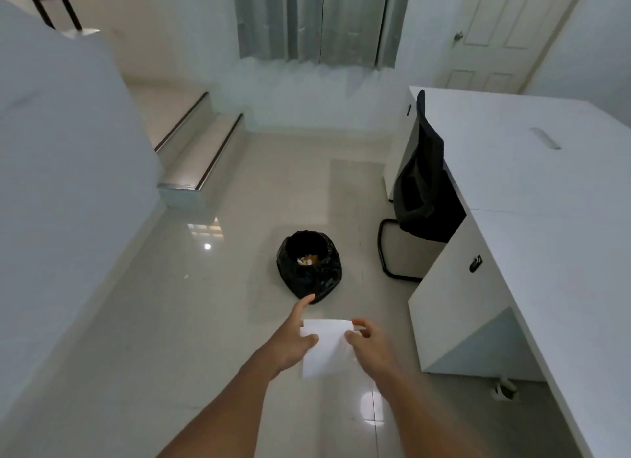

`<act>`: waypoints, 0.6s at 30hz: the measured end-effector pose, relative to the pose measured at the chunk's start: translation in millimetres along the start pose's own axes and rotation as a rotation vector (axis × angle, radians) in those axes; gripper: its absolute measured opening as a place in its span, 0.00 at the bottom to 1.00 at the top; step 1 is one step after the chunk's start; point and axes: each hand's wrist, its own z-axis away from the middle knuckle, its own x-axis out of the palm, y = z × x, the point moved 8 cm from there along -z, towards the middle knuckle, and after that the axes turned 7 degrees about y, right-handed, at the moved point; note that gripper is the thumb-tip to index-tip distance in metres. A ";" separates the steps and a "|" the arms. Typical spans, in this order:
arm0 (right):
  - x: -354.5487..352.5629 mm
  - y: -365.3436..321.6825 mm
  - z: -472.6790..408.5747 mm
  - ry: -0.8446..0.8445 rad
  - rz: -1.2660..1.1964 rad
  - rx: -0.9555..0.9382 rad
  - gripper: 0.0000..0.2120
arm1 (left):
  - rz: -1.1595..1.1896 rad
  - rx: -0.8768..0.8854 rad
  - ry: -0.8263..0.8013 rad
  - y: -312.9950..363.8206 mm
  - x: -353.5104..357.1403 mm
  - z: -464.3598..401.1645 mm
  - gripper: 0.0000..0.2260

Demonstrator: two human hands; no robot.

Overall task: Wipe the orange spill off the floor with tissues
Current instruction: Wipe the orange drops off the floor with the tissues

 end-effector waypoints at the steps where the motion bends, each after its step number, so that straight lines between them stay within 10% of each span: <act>1: 2.8 -2.6 0.0 -0.016 -0.001 -0.003 0.12 | -0.019 0.014 0.025 1.3 -2.0 -4.4 0.33; 18: -7.4 20.2 -146.5 -0.243 0.095 0.003 0.11 | 0.019 -0.064 0.144 -13.5 42.3 -126.1 0.19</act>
